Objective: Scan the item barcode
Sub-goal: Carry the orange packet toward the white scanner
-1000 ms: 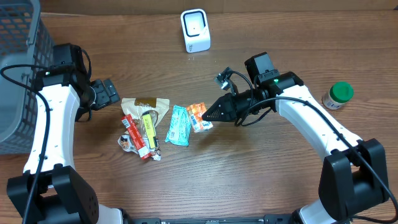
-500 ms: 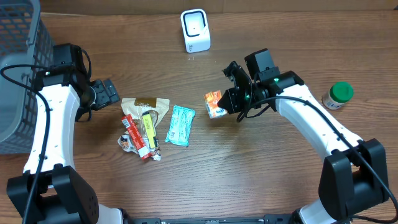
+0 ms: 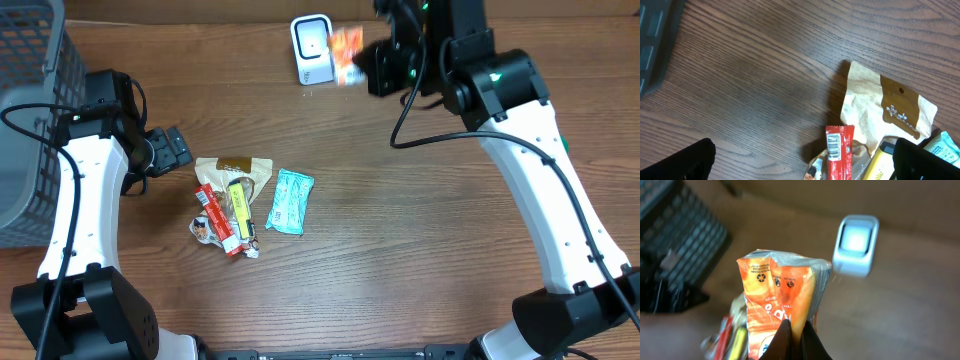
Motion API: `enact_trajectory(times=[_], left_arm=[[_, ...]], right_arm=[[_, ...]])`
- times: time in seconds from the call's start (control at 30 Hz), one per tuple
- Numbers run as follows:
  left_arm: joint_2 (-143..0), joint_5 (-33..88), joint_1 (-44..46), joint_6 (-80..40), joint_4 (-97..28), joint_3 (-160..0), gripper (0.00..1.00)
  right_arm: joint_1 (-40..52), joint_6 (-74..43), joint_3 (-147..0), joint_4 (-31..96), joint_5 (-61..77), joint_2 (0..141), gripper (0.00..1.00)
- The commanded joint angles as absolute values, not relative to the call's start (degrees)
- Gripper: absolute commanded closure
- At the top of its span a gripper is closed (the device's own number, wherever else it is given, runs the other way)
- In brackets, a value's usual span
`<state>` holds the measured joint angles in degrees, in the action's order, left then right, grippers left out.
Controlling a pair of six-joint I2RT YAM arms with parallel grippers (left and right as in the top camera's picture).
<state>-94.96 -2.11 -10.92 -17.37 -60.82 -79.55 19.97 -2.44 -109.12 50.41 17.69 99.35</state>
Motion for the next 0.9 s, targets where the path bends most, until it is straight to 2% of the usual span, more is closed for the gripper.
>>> enact_trajectory(times=[0.0,0.53,0.87], left_arm=[[-94.8,-1.9,-10.9,-16.3,-60.8,-80.6,0.00],[-94.8,-1.9,-10.9,-16.3,-60.8,-80.6,0.00],[-94.8,-1.9,-10.9,-16.3,-60.8,-80.6,0.00]], right_arm=[[19.9,-1.2,-109.8,48.8,11.5,99.5,0.97],[20.5,10.0,-109.8,36.7,-5.4,110.3,0.96],[28.4,36.1,-109.8,16.6,-25.4,119.7,0.96]])
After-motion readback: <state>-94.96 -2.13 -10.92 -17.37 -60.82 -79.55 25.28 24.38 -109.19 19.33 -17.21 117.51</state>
